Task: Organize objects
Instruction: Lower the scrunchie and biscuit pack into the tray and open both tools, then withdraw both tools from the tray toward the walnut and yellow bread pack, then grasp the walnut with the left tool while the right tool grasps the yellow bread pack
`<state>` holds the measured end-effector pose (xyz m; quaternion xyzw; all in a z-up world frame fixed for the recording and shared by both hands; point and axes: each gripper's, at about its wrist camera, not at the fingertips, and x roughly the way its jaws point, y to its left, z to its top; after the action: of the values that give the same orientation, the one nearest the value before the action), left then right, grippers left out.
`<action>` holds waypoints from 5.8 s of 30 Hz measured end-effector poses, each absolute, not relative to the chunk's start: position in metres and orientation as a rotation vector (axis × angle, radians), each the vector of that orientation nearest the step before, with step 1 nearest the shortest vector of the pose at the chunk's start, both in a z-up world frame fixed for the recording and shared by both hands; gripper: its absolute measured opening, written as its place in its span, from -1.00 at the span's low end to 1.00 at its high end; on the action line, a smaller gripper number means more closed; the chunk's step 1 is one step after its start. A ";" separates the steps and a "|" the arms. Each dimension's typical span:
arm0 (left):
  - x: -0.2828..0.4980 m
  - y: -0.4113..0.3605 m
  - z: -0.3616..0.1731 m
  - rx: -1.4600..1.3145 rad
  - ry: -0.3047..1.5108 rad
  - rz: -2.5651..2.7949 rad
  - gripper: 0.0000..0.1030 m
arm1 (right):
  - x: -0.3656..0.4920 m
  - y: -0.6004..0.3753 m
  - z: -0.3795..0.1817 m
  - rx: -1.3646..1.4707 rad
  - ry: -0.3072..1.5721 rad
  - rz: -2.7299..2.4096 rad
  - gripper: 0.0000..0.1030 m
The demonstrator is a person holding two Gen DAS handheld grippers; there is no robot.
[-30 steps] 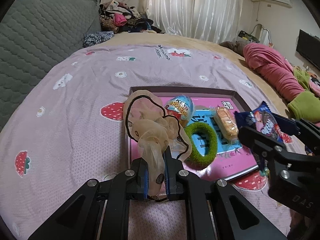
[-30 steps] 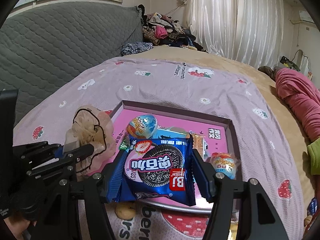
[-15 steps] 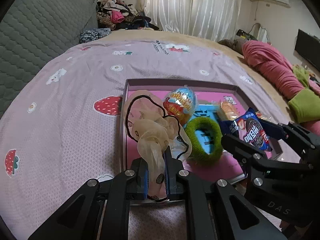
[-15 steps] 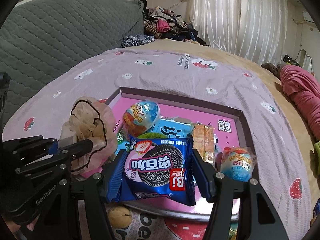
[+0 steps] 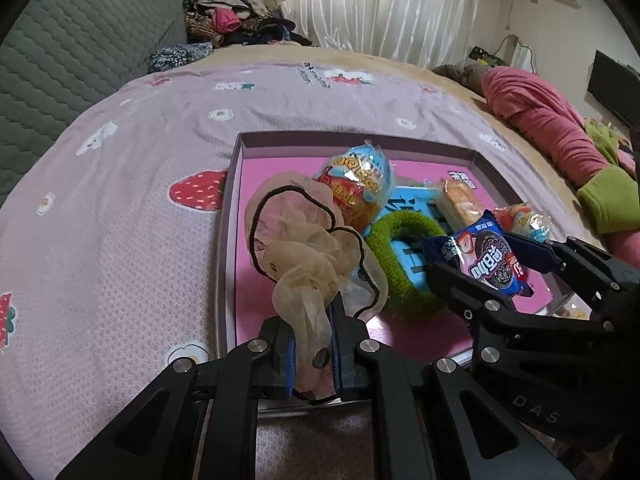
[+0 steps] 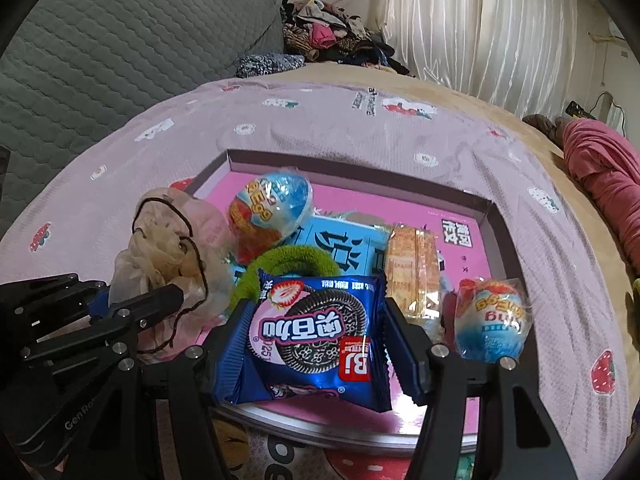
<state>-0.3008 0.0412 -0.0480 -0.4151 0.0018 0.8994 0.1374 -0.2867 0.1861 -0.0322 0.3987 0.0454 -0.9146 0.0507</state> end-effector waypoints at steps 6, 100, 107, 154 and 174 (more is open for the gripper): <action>-0.302 0.042 -0.051 -1.216 0.027 2.610 -0.58 | -0.288 0.186 -0.036 1.226 0.134 -2.781 0.23; -0.122 0.085 0.031 -1.101 0.126 2.644 1.00 | -0.070 0.277 0.075 1.151 0.034 -2.991 0.94; -0.143 0.085 0.006 -1.170 0.098 2.632 1.00 | -0.080 0.282 0.049 1.223 0.035 -2.963 0.94; -0.231 0.114 -0.073 -1.317 0.017 2.516 0.39 | -0.171 0.299 -0.044 1.465 -0.036 -2.853 0.37; -0.233 0.112 -0.075 -1.304 0.055 2.538 -0.32 | -0.176 0.297 -0.048 1.453 -0.038 -2.832 -0.26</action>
<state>-0.2329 0.1123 -0.0751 -0.4523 0.0192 0.8801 0.1431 -0.1758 0.2970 -0.0478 0.4564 -0.0118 -0.8895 -0.0207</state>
